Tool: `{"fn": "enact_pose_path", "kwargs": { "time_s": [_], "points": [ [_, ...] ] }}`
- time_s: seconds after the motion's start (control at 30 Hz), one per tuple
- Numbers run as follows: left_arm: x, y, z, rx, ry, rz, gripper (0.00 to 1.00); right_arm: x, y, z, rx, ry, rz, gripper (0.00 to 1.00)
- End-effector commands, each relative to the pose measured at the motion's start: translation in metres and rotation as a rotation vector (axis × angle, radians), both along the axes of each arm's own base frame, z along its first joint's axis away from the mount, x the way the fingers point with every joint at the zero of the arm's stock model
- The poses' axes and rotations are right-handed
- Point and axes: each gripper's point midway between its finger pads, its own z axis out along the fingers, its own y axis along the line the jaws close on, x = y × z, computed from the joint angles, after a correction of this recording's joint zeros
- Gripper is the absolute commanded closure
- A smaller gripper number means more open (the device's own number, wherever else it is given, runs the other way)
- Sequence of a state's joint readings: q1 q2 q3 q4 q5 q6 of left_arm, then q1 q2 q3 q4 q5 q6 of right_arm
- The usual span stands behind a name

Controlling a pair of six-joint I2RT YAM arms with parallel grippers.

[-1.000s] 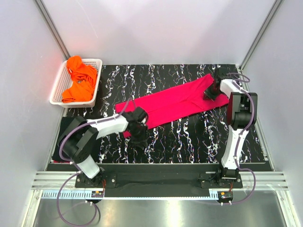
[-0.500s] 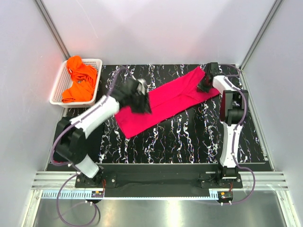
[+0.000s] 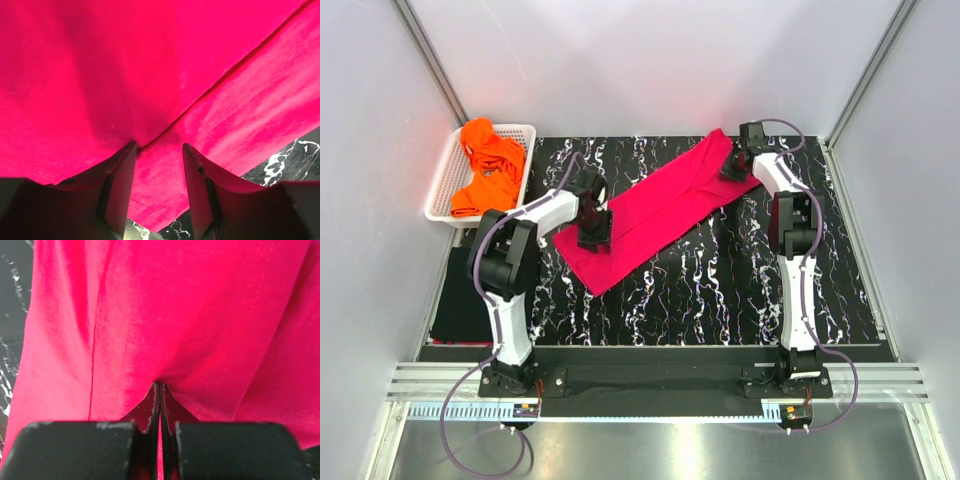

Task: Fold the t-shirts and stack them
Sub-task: Fold the tshirt

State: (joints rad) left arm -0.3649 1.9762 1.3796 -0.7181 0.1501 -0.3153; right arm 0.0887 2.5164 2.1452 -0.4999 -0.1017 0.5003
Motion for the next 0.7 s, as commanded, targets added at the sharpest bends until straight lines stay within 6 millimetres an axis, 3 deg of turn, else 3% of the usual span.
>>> {"fn": "enact_pose_path", "kwargs": {
  "time_s": [0.0,0.1,0.13,0.2,0.3,0.4,0.5,0.67],
  "points": [
    [-0.028,-0.003,-0.017,-0.032,0.086,0.033,0.53,-0.004,0.028,-0.006,0.012,0.020,0.080,1.00],
    [-0.056,-0.016,-0.023,-0.124,0.138,0.071,0.54,-0.006,0.037,-0.010,0.004,0.039,0.096,1.00],
    [-0.075,-0.017,-0.030,-0.129,0.180,0.069,0.54,-0.007,0.040,-0.010,0.002,0.042,0.103,1.00],
    [-0.089,-0.029,-0.026,-0.185,0.197,0.086,0.54,-0.008,0.044,-0.008,-0.009,0.040,0.122,1.00],
    [-0.135,-0.054,-0.031,-0.234,0.255,0.054,0.54,-0.008,0.047,-0.003,-0.016,0.031,0.140,1.00],
    [-0.155,-0.074,-0.027,-0.256,0.273,0.043,0.54,-0.005,0.053,0.002,-0.001,0.013,0.181,1.00],
    [-0.176,-0.110,-0.020,-0.309,0.286,-0.007,0.54,0.000,0.064,-0.001,0.026,-0.003,0.241,1.00],
    [-0.178,-0.152,-0.019,-0.365,0.300,-0.030,0.53,0.016,0.074,-0.009,0.042,-0.042,0.275,1.00]
  ]
}}
